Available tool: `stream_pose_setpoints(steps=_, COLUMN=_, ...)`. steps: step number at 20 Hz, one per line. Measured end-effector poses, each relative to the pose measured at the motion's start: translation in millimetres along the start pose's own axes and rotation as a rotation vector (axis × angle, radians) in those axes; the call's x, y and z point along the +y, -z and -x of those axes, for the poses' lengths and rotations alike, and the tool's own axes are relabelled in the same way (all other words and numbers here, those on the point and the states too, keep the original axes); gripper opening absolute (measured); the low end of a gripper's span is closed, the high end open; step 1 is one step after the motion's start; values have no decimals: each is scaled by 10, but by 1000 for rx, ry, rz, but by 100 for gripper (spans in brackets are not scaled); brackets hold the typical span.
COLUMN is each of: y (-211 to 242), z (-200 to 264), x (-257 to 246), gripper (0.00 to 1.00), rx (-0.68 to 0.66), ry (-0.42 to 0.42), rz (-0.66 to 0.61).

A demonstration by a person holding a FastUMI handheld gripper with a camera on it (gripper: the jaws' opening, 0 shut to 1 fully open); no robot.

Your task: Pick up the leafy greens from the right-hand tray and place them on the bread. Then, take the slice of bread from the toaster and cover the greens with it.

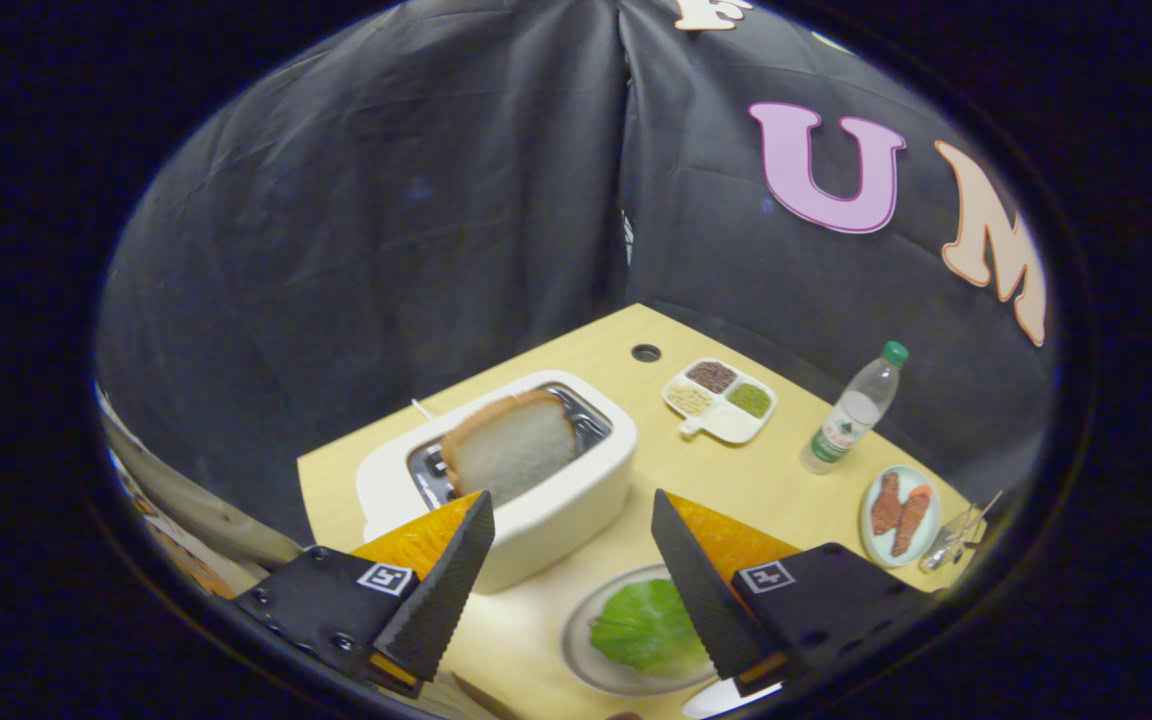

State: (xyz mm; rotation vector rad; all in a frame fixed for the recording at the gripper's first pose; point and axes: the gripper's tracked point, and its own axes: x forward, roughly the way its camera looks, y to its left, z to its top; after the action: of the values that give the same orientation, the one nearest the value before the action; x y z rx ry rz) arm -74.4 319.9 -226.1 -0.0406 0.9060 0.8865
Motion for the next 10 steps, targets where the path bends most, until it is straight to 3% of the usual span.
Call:
stream_pose_setpoints(steps=2, y=-105, z=-137, x=171, gripper=100, rx=-6, ry=-25, rz=-89)
stream_pose_setpoints(steps=6, y=-217, z=-423, x=214, gripper=100, rx=6, ry=3, rz=-220)
stream_pose_setpoints(steps=10, y=-104, z=-585, x=314, gripper=100, rx=78, ry=12, rz=-271)
